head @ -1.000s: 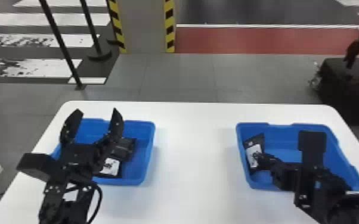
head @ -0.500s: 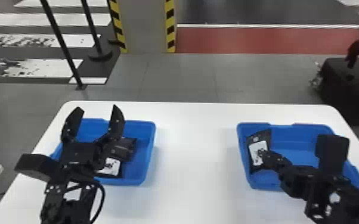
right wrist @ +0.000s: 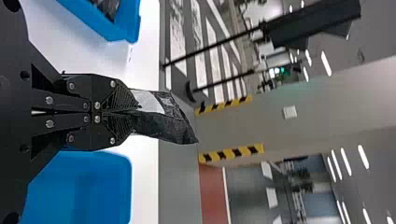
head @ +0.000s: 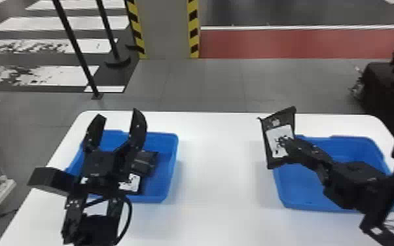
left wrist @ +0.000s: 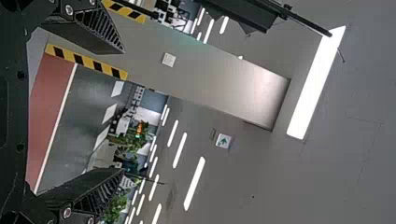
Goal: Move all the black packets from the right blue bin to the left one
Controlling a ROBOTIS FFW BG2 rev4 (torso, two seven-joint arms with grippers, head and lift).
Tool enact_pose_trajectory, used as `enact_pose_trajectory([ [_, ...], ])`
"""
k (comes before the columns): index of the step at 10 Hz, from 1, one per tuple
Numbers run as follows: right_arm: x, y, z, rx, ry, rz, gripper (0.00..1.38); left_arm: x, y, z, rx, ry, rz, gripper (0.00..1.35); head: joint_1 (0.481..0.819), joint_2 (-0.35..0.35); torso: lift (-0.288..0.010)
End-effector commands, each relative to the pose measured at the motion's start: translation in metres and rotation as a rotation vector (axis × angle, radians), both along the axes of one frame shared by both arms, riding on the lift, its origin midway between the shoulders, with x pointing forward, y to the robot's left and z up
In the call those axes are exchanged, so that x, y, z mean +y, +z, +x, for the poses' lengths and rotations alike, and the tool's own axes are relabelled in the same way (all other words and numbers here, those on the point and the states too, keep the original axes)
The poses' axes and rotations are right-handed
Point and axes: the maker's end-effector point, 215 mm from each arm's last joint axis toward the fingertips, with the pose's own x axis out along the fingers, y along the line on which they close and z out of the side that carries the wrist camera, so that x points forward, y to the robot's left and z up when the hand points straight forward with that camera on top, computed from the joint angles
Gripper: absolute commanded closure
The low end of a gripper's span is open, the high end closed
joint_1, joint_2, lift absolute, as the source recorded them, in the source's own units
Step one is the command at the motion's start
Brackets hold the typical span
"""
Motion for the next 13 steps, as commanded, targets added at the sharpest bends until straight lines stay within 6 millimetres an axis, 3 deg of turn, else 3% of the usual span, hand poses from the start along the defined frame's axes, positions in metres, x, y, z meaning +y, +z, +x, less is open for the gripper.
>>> enact_pose_trajectory([
  [1,0.011,-0.006,0.030,0.026,0.101,0.038,1.16,-0.014,-0.004,0.007,0.032,-0.048,-0.073,0.13,0.695,0.105,-0.110],
  [2,0.018,-0.023,0.060,0.064,0.228,0.107,1.16,-0.027,-0.005,0.012,0.058,-0.106,-0.126,0.13,0.695,0.110,-0.110],
  [3,0.025,-0.020,0.076,0.055,0.295,0.142,1.16,-0.046,0.003,0.017,0.079,-0.177,-0.121,0.13,0.695,0.112,-0.110],
  [5,0.041,-0.001,0.083,0.021,0.354,0.165,1.16,-0.094,0.011,0.025,0.142,-0.342,-0.101,0.13,0.695,0.065,-0.110],
  [8,0.091,0.033,0.070,-0.021,0.505,0.212,1.16,-0.113,-0.019,0.026,0.264,-0.424,-0.098,0.13,0.682,0.052,-0.110],
  [10,0.110,0.055,0.069,-0.053,0.592,0.226,1.16,-0.118,-0.036,0.027,0.331,-0.451,-0.097,0.13,0.683,0.072,-0.110],
  [13,0.122,0.044,0.066,-0.010,0.636,0.275,1.16,-0.125,-0.024,0.026,0.303,-0.491,-0.155,0.13,0.682,0.087,-0.110],
])
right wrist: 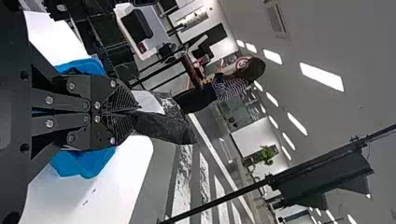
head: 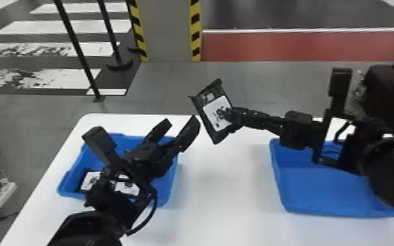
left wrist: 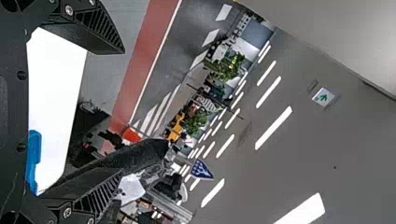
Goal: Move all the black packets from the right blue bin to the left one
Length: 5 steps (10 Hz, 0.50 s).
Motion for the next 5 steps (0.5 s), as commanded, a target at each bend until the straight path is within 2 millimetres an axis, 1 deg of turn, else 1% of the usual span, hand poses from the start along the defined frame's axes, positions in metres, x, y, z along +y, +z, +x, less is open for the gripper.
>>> enact_pose_trajectory([
  [1,0.009,-0.005,0.000,0.016,0.020,0.000,1.16,0.003,0.014,0.001,-0.035,0.014,-0.041,0.13,0.682,0.090,-0.110],
  [2,0.009,-0.008,0.001,0.025,0.021,0.004,1.16,-0.001,0.021,0.000,-0.048,0.005,-0.069,0.13,0.681,0.094,-0.110],
  [4,0.009,-0.009,0.004,0.033,0.029,0.008,1.16,-0.018,0.033,-0.002,-0.061,-0.053,-0.116,0.13,0.672,0.095,-0.110],
  [5,0.013,-0.011,0.005,0.042,0.039,0.010,1.16,-0.024,0.033,-0.002,-0.054,-0.075,-0.119,0.13,0.669,0.086,-0.110],
])
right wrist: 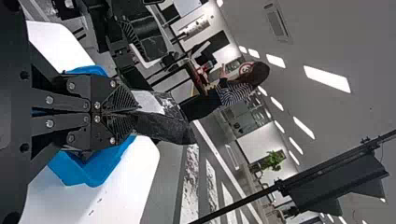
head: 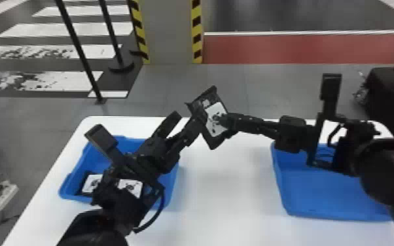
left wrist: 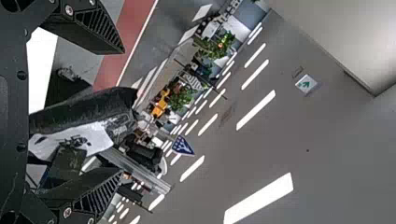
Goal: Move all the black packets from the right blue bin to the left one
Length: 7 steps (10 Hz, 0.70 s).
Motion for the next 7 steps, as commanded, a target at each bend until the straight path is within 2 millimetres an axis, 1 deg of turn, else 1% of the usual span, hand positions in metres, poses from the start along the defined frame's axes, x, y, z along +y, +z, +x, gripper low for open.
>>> enact_pose_trajectory([
  [1,0.011,-0.005,0.001,0.021,0.024,0.005,1.16,-0.011,-0.001,-0.001,0.018,-0.036,-0.011,0.13,0.667,0.082,-0.110],
  [3,0.040,-0.007,-0.006,0.039,0.083,0.020,1.16,-0.024,-0.003,-0.004,0.034,-0.072,-0.022,0.13,0.672,0.082,-0.110],
  [4,0.053,-0.012,-0.011,0.064,0.112,0.032,1.16,-0.024,-0.002,-0.002,0.034,-0.073,-0.019,0.13,0.676,0.091,-0.110],
  [5,0.059,-0.015,-0.016,0.073,0.127,0.036,1.16,-0.022,0.000,-0.001,0.027,-0.066,-0.015,0.15,0.680,0.103,-0.110],
  [6,0.061,-0.017,-0.017,0.079,0.131,0.035,1.16,-0.018,0.001,0.000,0.020,-0.055,-0.013,0.43,0.681,0.110,-0.110],
  [7,0.060,-0.017,-0.016,0.079,0.130,0.033,1.16,-0.012,0.002,0.001,0.007,-0.025,-0.001,1.14,0.684,0.120,-0.110],
])
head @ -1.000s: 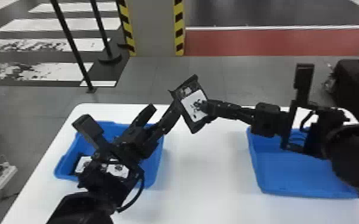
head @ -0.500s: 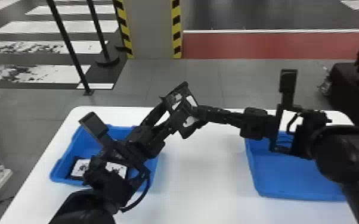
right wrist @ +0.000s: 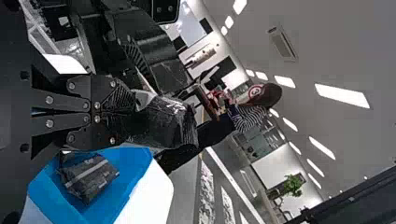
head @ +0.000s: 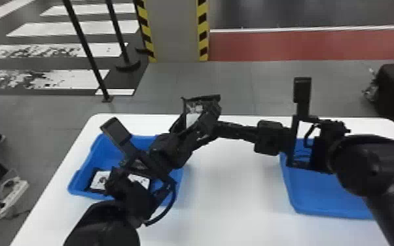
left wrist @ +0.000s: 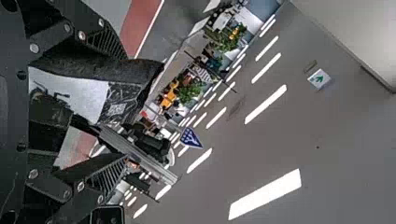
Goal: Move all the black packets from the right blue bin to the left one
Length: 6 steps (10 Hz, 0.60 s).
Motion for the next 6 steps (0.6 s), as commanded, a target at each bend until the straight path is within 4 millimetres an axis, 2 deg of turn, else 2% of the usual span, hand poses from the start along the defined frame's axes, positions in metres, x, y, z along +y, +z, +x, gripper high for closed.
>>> enact_pose_trajectory([
  [1,-0.001,0.000,0.001,0.001,0.000,0.000,1.16,0.006,0.005,0.001,-0.027,0.029,0.023,1.21,0.683,0.128,-0.110],
  [3,-0.002,0.004,0.007,-0.004,-0.007,0.016,1.16,0.014,0.017,0.003,-0.058,0.052,0.083,1.22,0.677,0.135,-0.110],
  [6,-0.003,0.008,0.010,-0.003,-0.015,0.051,1.16,0.019,0.016,0.001,-0.058,0.062,0.072,1.22,0.664,0.145,-0.110],
])
